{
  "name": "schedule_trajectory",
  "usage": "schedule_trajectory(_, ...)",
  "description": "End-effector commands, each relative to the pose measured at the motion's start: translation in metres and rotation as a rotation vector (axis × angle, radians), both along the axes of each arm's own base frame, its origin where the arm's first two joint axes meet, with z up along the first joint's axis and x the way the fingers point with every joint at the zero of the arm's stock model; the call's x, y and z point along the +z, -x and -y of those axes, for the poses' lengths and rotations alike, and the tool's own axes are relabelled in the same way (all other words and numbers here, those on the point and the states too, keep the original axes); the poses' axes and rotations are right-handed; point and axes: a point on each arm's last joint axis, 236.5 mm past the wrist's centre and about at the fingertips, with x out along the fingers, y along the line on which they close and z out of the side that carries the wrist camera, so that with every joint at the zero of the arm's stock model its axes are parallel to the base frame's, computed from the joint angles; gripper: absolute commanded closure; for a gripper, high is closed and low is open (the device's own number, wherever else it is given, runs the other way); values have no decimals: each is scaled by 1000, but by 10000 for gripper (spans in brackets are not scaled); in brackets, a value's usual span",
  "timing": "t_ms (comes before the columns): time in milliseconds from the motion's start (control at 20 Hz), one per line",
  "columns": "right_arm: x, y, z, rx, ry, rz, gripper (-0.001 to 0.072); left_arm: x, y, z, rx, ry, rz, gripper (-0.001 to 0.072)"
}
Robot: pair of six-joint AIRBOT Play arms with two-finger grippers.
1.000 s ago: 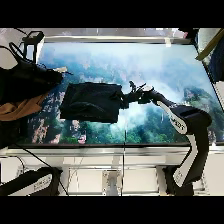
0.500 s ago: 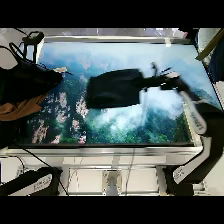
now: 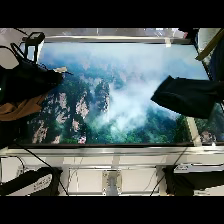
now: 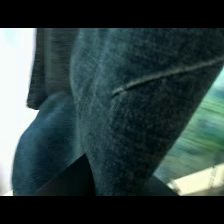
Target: Fold the clothes and pants, and hang the long-sleeved shirts on hangers.
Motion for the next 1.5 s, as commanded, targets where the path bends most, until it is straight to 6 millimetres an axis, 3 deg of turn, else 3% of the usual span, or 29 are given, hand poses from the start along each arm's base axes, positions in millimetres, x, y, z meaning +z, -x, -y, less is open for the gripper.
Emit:
schedule_trajectory(0,-16,115,70,-187,44,-166,655,-1,0,0,-1,0,-2,692)
schedule_trajectory(150,-40,193,84,-320,26,-286,655,-1,0,0,0,0,-2,692)
schedule_trajectory(350,-58,291,71,-469,-19,-450,655,-1,0,0,0,0,-2,692)
schedule_trajectory(400,-54,310,68,-499,-26,-479,654,-1,0,0,0,0,-2,692)
schedule_trajectory(500,-35,322,70,-607,-9,-449,606,-1,0,0,0,0,-2,692)
schedule_trajectory(600,-6,305,76,-726,30,-333,412,-1,0,0,0,0,-2,692)
schedule_trajectory(650,13,283,74,-748,28,-236,278,-1,0,0,-1,0,-2,692)
schedule_trajectory(700,35,260,71,-764,19,-134,221,-1,0,0,0,0,-2,692)
schedule_trajectory(850,106,200,59,-695,51,138,222,-1,0,0,-1,0,-3,692)
schedule_trajectory(950,142,158,30,-574,64,263,232,-1,0,1,-1,2,-3,692)
schedule_trajectory(1000,155,134,6,-486,63,306,347,-1,0,2,-3,7,-4,692)
schedule_trajectory(1050,164,111,-23,-360,76,337,548,-1,0,2,-3,7,-4,692)
schedule_trajectory(1100,169,88,-59,-189,108,362,648,-1,0,2,-3,7,-4,692)
schedule_trajectory(1200,173,57,-135,131,136,399,654,-2,3,2,-2,6,-17,691)
schedule_trajectory(1300,168,43,-201,363,131,397,654,-2,3,2,-2,6,-18,692)
schedule_trajectory(1450,149,39,-254,579,227,345,655,-2,3,2,-2,6,-18,692)
